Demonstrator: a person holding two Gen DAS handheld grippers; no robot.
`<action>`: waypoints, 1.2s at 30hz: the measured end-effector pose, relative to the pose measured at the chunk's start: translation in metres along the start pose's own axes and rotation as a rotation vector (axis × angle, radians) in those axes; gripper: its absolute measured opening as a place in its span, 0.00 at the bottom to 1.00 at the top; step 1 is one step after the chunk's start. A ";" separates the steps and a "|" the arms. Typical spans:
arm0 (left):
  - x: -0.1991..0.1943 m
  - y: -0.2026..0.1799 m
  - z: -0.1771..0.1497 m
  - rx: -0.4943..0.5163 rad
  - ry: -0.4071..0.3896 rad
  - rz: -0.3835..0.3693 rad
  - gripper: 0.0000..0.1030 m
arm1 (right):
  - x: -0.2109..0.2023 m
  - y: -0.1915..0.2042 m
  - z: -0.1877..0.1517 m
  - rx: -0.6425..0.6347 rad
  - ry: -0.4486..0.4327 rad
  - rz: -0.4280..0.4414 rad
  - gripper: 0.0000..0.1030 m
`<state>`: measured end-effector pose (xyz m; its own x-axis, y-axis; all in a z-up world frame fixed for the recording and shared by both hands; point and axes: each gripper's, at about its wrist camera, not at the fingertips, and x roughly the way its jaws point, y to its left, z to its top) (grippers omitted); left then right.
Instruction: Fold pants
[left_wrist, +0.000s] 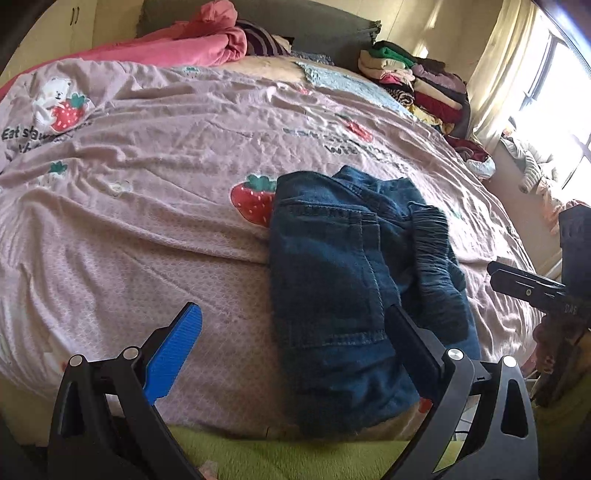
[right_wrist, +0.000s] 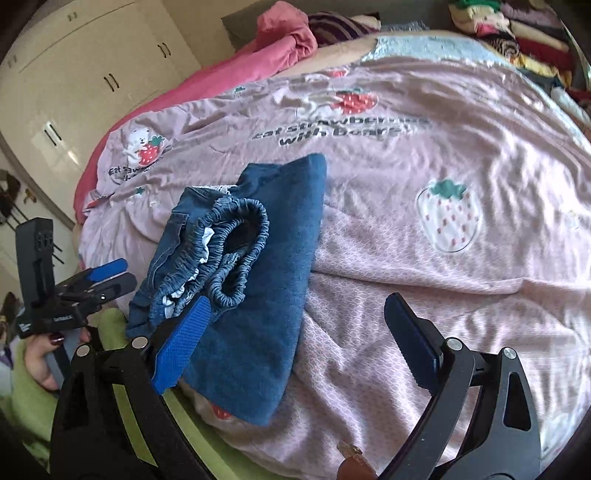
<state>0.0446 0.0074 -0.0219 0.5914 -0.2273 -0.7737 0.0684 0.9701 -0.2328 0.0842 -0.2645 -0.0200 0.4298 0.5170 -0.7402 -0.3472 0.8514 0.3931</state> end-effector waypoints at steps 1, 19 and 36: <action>0.004 0.000 0.001 -0.003 0.006 -0.006 0.96 | 0.002 0.000 0.001 0.009 0.005 0.011 0.86; 0.047 -0.019 0.011 -0.007 0.081 -0.130 0.68 | 0.048 0.003 0.016 0.034 0.106 0.164 0.50; 0.034 -0.038 0.014 0.025 0.019 -0.113 0.40 | 0.046 0.028 0.009 -0.131 0.045 0.181 0.12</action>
<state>0.0735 -0.0357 -0.0312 0.5631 -0.3370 -0.7545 0.1544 0.9399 -0.3046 0.1018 -0.2156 -0.0384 0.3144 0.6532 -0.6888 -0.5218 0.7251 0.4495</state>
